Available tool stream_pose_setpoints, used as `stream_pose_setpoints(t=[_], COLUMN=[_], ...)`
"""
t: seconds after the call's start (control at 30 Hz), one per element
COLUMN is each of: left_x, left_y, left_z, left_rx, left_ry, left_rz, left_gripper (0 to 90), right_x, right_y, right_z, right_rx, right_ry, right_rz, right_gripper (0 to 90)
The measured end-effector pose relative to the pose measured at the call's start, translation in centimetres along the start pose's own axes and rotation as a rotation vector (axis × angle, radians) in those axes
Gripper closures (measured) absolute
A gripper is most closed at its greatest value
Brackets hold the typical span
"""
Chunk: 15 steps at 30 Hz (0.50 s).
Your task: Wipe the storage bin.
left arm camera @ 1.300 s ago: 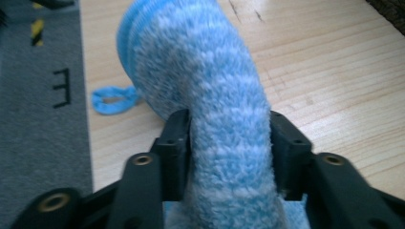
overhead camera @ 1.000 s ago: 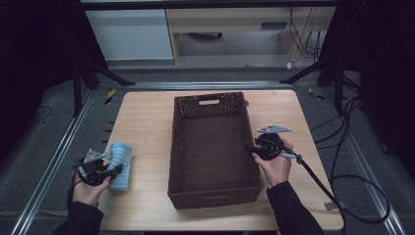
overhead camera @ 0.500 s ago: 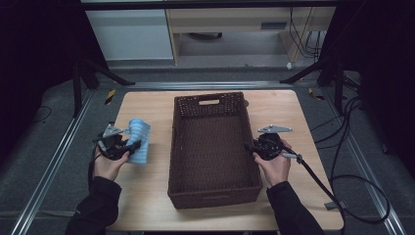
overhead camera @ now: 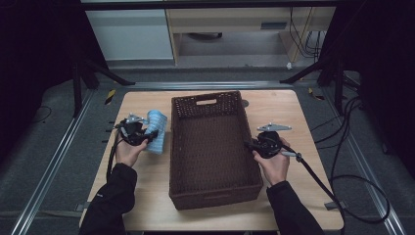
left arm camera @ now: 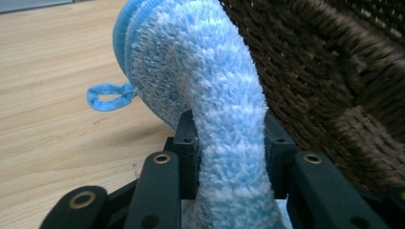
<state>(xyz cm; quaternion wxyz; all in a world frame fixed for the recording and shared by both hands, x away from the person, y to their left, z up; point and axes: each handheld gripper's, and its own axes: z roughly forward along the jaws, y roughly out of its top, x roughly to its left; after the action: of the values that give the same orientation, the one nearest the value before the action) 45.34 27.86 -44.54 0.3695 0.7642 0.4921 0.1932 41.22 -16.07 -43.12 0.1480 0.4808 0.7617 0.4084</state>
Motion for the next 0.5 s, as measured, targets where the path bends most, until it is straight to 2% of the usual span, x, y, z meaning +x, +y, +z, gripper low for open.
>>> stream_pose_setpoints(t=[0.17,0.43,0.5], left_x=[0.6,0.5,0.4], left_y=[-0.3,-1.3,-1.4], left_z=[1.2,3.2,3.4], left_rx=[0.025,0.083,0.075], left_ry=[-0.017,-0.048,-0.056], left_rz=[-0.019,0.002,-0.002], left_gripper=[66.0,66.4,66.7], right_x=[0.2,1.0,1.0], right_y=[0.2,0.3,0.3], right_z=[0.3,0.6,0.6], right_rx=[0.002,0.009,0.01], right_ry=[0.03,0.054,0.054], right_rz=[-0.005,-0.025,-0.025], right_gripper=[73.4,73.5,73.5])
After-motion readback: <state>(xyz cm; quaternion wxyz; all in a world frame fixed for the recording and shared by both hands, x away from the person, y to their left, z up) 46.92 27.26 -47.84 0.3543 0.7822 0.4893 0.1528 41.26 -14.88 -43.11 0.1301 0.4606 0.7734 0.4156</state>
